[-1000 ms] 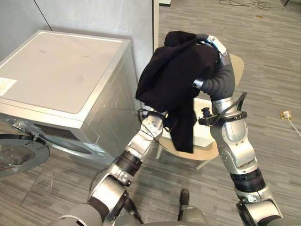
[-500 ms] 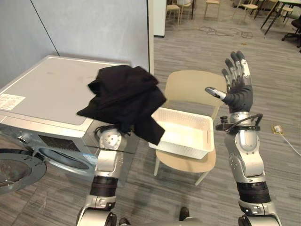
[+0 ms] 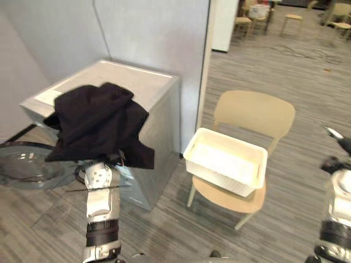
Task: Pick up the laundry basket with both hands and put the clothes into the washing machine.
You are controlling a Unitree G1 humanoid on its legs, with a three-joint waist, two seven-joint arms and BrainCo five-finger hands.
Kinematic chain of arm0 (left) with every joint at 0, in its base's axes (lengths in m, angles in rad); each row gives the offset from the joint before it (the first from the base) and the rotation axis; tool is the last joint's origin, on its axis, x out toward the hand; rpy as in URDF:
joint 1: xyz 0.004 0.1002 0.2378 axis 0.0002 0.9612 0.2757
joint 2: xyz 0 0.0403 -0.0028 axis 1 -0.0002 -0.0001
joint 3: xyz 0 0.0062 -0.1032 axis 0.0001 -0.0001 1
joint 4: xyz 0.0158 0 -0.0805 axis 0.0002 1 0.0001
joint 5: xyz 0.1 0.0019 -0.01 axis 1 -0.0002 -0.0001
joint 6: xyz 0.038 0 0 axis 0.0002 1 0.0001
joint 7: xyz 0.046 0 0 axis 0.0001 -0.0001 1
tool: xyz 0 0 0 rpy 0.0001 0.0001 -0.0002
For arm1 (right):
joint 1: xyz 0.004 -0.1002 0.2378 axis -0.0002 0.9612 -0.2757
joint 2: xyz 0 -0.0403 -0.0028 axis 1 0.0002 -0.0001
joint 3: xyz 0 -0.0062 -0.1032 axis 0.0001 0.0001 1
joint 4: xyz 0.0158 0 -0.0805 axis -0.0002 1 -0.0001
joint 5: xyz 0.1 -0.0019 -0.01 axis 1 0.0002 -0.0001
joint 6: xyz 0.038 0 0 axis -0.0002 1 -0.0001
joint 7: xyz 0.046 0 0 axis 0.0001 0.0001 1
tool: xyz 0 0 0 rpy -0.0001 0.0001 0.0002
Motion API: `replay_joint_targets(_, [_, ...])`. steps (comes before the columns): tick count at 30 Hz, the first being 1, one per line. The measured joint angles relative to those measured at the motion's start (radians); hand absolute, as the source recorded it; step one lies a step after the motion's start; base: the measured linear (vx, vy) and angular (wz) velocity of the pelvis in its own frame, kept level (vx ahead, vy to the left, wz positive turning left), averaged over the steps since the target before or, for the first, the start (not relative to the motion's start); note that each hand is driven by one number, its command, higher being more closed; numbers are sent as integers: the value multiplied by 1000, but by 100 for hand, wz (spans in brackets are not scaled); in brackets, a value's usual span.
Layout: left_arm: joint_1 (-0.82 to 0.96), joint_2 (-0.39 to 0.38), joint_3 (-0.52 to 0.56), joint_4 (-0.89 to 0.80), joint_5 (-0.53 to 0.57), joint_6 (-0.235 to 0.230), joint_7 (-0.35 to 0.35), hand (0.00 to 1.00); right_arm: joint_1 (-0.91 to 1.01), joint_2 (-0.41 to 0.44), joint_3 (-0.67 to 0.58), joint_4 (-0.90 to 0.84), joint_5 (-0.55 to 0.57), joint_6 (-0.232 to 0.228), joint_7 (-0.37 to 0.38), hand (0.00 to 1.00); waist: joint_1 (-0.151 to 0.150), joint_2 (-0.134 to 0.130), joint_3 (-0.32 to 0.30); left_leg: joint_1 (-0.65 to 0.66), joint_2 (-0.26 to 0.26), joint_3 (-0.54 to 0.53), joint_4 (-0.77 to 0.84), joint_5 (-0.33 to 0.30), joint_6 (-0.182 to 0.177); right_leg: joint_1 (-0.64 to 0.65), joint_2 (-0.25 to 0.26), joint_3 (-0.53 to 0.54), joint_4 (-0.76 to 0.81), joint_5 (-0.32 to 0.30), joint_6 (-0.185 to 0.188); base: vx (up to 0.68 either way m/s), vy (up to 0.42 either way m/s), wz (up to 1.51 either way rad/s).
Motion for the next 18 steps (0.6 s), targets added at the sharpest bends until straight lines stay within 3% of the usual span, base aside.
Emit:
replay_joint_targets(1, [28, -22, -10, -5, 0, -1, -12, 100, 84, 38, -75, -34, -73, 36, -12, 0, -23, 19, -14, 0, -35, 41, -63, -17, -11, -1, -8, -59, 21, -20, 17, 21, 172, 182])
replay_joint_targets(2, [57, -21, -14, -6, 0, 0, -27, 100, 140, 119, -149, -50, -154, 69, -22, 0, -79, -23, -19, 3, -163, 15, -236, -30, -15, -16, -83, -90, 30, -50, 37, -7, 191, 197])
replay_joint_targets(3, [70, -26, -15, -9, 0, -1, -28, 100, 171, 151, -173, -46, -185, 74, -30, 0, -91, -29, -28, 24, -197, 46, -282, -80, 42, -35, -101, -128, 33, -40, 31, -64, 162, 176])
replay_joint_targets(4, [104, -46, -26, -9, 1, 0, -27, 100, 243, 225, -184, -27, -233, 93, -34, 0, -83, -18, -29, 49, -114, 132, -124, -166, -8, -41, -94, -197, 40, -24, 32, -81, 174, 104])
replay_joint_targets(5, [120, -51, -26, -6, 1, 1, -26, 100, 263, 257, -178, -27, -244, 104, -33, 0, -84, -11, -26, 67, -99, 143, -120, -180, -77, -36, -89, -217, 37, -16, 34, -97, 236, 128])
replay_joint_targets(6, [137, -61, -39, 9, 1, 3, -32, 100, 290, 307, -177, -27, -272, 116, -35, 0, -100, 12, -26, 86, -100, 144, -197, -210, -202, -40, -89, -271, 49, -6, 44, -73, 267, 113])
replay_joint_targets(7, [142, -55, -52, 22, 1, 5, -41, 100, 289, 338, -173, -14, -288, 120, -36, 0, -107, 8, -24, 65, -128, 123, -210, -214, -180, -44, -109, -286, 58, -2, 41, -100, 269, 115])
replay_joint_targets(8, [163, -52, -66, 40, 1, 9, -48, 100, 289, 373, -164, -6, -320, 137, -34, 0, -102, -26, -17, 49, -190, 105, -246, -207, -172, -62, -153, -281, 72, 2, 44, -144, 309, 83])
replay_joint_targets(10, [191, -58, -68, 56, 1, 18, -49, 100, 294, 380, -168, 9, -361, 137, -51, 0, -109, -46, -16, 17, -263, 53, -273, -205, -135, -69, -200, -278, 73, 11, 55, -144, 354, 94])
replay_joint_targets(12, [195, -62, -79, 94, 1, 22, -63, 100, 296, 377, -205, 65, -359, 139, -78, 0, -106, -52, 15, 7, -330, -7, -277, -222, -91, -75, -283, -260, 185, 7, 36, -75, 411, 109])
replay_joint_targets(13, [208, -62, -104, 123, 0, 25, -67, 100, 305, 380, -221, 104, -345, 140, -84, 0, -107, -43, 36, 15, -362, -50, -284, -233, -66, -95, -332, -179, 304, 13, -35, -83, 403, 102])
replay_joint_targets(14, [218, -64, -122, 130, 0, 29, -68, 100, 320, 385, -222, 120, -333, 142, -90, 0, -110, -37, 47, 24, -373, -72, -292, -234, -57, -115, -348, -111, 372, 28, -84, -33, 304, 107])
replay_joint_targets(15, [243, -66, -166, 128, -1, 30, -69, 100, 368, 424, -220, 131, -305, 145, -92, 0, -108, -24, 53, 40, -392, -119, -310, -238, -37, -189, -335, 85, 520, -7, -134, 13, 237, 106])
replay_joint_targets(16, [261, -63, -189, 126, -1, 29, -69, 100, 411, 488, -213, 138, -280, 143, -93, 0, -106, -37, 62, 67, -418, -152, -352, -232, -27, -253, -268, 258, 674, -109, -95, 54, 192, 102])
replay_joint_targets(17, [268, -64, -196, 126, -1, 29, -69, 100, 434, 505, -193, 162, -263, 141, -92, 0, -107, -40, 64, 78, -432, -166, -371, -229, -28, -282, -228, 315, 740, -156, -66, 85, 115, 95])
replay_joint_targets(18, [278, -64, -218, 126, -1, 30, -71, 100, 468, 515, -172, 241, -211, 131, -78, 0, -107, -57, 70, 103, -459, -195, -405, -228, -19, -325, -156, 364, 833, -225, -44, 93, 74, 72])
